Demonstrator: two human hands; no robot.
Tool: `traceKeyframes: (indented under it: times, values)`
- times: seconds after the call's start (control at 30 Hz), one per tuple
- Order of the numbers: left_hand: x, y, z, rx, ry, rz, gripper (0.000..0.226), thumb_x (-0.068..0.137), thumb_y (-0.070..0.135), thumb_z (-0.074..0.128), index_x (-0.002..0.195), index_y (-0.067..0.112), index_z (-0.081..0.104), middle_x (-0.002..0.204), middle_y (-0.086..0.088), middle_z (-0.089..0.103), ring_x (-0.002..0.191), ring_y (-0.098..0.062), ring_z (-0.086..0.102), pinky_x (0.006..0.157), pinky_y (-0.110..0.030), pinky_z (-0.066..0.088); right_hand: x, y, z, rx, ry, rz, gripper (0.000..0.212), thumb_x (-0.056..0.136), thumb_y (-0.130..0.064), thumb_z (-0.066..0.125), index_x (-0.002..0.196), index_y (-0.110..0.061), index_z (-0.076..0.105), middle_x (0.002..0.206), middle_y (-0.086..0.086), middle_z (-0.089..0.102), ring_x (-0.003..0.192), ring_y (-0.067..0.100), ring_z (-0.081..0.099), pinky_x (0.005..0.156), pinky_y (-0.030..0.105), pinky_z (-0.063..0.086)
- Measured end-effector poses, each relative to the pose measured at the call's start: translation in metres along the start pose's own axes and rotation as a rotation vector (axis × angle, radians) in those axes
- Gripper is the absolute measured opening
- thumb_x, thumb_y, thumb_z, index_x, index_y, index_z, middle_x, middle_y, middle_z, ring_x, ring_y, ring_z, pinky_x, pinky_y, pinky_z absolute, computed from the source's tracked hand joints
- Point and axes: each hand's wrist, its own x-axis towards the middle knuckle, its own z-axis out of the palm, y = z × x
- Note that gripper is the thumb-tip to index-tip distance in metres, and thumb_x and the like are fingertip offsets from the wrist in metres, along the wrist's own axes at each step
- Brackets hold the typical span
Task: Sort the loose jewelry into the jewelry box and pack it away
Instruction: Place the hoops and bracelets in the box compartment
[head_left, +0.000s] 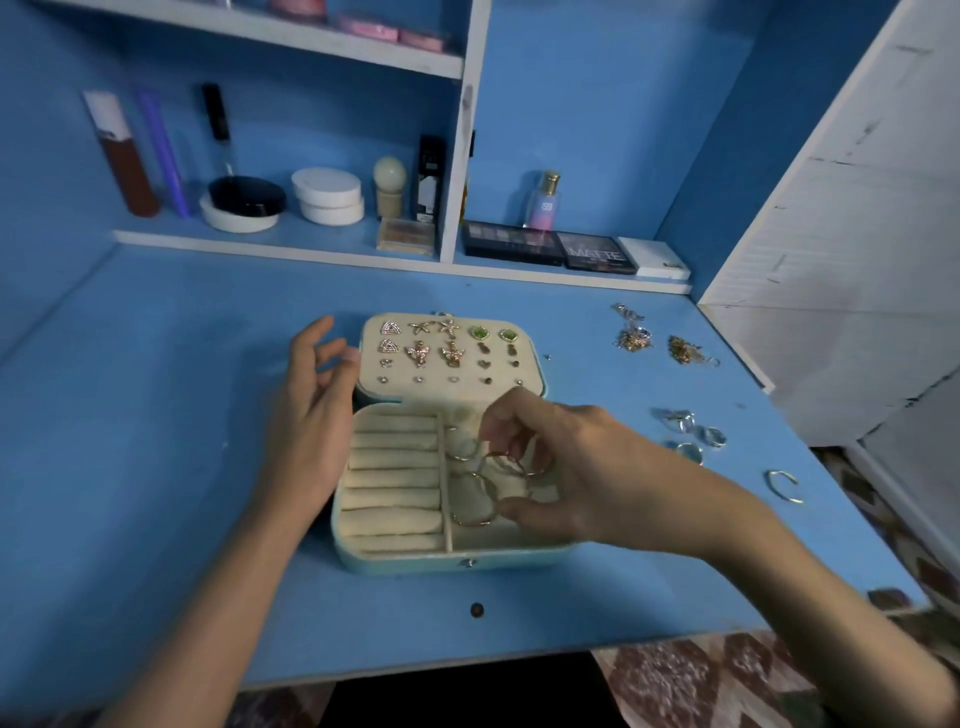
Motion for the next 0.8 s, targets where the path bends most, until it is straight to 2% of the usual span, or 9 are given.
traceKeyframes:
  times: [0.13, 0.23, 0.3, 0.37, 0.53, 0.63, 0.8]
  values:
    - [0.000, 0.000, -0.001, 0.024, -0.001, 0.001, 0.037, 0.100, 0.022, 0.044, 0.137, 0.020, 0.042, 0.121, 0.005, 0.050, 0.110, -0.010, 0.050, 0.090, -0.021, 0.035, 0.008, 0.000, 0.017, -0.066, -0.001, 0.002, 0.043, 0.082, -0.030, 0.069, 0.110, -0.031, 0.036, 0.093, -0.011, 0.054, 0.074, -0.011, 0.046, 0.065, 0.006, 0.034]
    - [0.000, 0.001, -0.001, 0.043, -0.002, 0.003, 0.037, 0.101, 0.023, 0.043, 0.137, 0.021, 0.042, 0.122, 0.005, 0.050, 0.109, -0.008, 0.049, 0.088, -0.019, 0.033, 0.010, -0.001, 0.019, -0.060, -0.013, 0.009, 0.047, 0.081, -0.031, 0.068, 0.113, -0.032, 0.033, 0.095, -0.010, 0.057, 0.078, -0.001, 0.048, 0.071, 0.015, 0.040]
    - [0.000, 0.000, -0.001, 0.052, 0.000, 0.002, 0.037, 0.100, 0.024, 0.044, 0.137, 0.022, 0.042, 0.121, 0.006, 0.050, 0.109, -0.007, 0.049, 0.088, -0.017, 0.032, 0.010, -0.002, 0.022, -0.063, -0.010, 0.003, 0.051, 0.081, -0.031, 0.068, 0.115, -0.033, 0.031, 0.099, -0.009, 0.057, 0.089, 0.006, 0.049, 0.081, 0.023, 0.042]
    - [0.000, -0.001, -0.001, 0.053, 0.005, 0.002, 0.036, 0.100, 0.024, 0.044, 0.136, 0.022, 0.043, 0.121, 0.006, 0.051, 0.108, -0.006, 0.049, 0.088, -0.016, 0.032, 0.010, -0.002, 0.024, -0.075, -0.014, -0.001, 0.052, 0.082, -0.031, 0.066, 0.118, -0.035, 0.028, 0.103, -0.008, 0.057, 0.102, 0.013, 0.048, 0.088, 0.025, 0.040]
    - [0.000, 0.000, 0.000, 0.053, 0.003, 0.005, 0.037, 0.100, 0.023, 0.044, 0.137, 0.021, 0.043, 0.121, 0.005, 0.050, 0.109, -0.007, 0.049, 0.089, -0.018, 0.033, 0.010, 0.000, 0.027, -0.085, -0.017, -0.012, 0.053, 0.083, -0.031, 0.066, 0.119, -0.035, 0.028, 0.109, -0.004, 0.056, 0.110, 0.013, 0.046, 0.094, 0.027, 0.039]
    - [0.001, -0.002, 0.000, 0.038, 0.003, 0.012, 0.037, 0.100, 0.022, 0.044, 0.137, 0.020, 0.043, 0.122, 0.004, 0.050, 0.110, -0.008, 0.049, 0.092, -0.022, 0.035, 0.008, -0.001, 0.023, -0.071, -0.012, -0.010, 0.054, 0.082, -0.034, 0.068, 0.123, -0.034, 0.032, 0.115, -0.003, 0.055, 0.109, 0.012, 0.049, 0.093, 0.027, 0.042]
    - [0.006, -0.009, -0.002, -0.002, -0.004, 0.021, 0.037, 0.100, 0.021, 0.045, 0.137, 0.019, 0.043, 0.124, 0.002, 0.050, 0.115, -0.014, 0.050, 0.095, -0.028, 0.037, -0.009, 0.019, -0.004, -0.092, 0.133, 0.077, 0.043, 0.085, -0.035, 0.065, 0.124, -0.030, 0.047, 0.107, -0.010, 0.054, 0.092, 0.001, 0.050, 0.080, 0.014, 0.040]
